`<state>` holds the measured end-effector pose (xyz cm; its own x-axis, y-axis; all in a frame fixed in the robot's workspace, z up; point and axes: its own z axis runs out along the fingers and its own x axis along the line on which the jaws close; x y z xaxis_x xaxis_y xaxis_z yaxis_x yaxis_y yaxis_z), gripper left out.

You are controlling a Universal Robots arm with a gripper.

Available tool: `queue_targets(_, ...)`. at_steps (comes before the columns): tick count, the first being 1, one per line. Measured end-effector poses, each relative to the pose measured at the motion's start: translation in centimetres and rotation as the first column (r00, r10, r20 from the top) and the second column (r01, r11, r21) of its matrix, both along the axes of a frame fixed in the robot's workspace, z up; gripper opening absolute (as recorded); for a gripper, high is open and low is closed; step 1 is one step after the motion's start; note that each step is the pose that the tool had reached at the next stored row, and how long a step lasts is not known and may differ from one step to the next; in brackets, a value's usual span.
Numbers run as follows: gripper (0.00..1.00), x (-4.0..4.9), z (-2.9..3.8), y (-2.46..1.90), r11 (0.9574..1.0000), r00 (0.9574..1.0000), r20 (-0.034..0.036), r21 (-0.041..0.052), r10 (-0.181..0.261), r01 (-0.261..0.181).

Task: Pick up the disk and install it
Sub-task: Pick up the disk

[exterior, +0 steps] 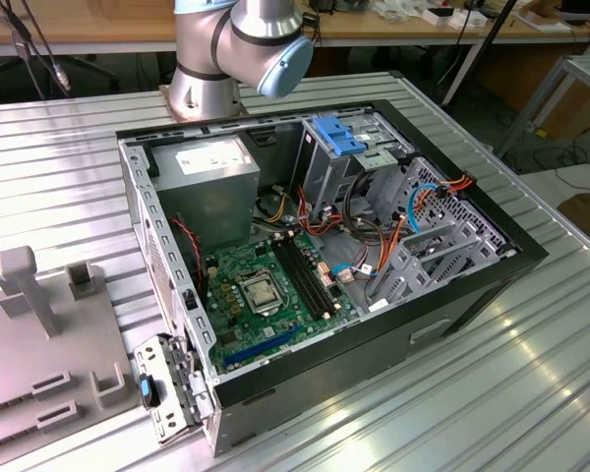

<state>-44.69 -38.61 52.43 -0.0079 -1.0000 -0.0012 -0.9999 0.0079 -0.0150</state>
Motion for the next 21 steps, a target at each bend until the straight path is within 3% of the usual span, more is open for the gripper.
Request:
queue_targets(4, 0.37, 0.01, 0.95, -0.02, 1.0, 1.0, 0.0, 0.0022, 0.0, 0.0)
queue_targets(5, 0.37, 1.05, 0.97, -0.02, 1.0, 1.0, -0.0005, 0.0078, 0.0, 0.0)
queue_targets(7, 0.37, 4.54, 0.95, -0.13, 1.0, 1.0, -0.0004, 0.008, -0.001, 0.001)
queue_targets(10, 0.37, 6.15, 0.94, -0.13, 1.0, 1.0, -0.0004, 0.008, -0.001, 0.001)
queue_targets(21, 0.37, 8.45, 0.94, -0.13, 1.0, 1.0, -0.0004, 0.0079, -0.001, 0.001)
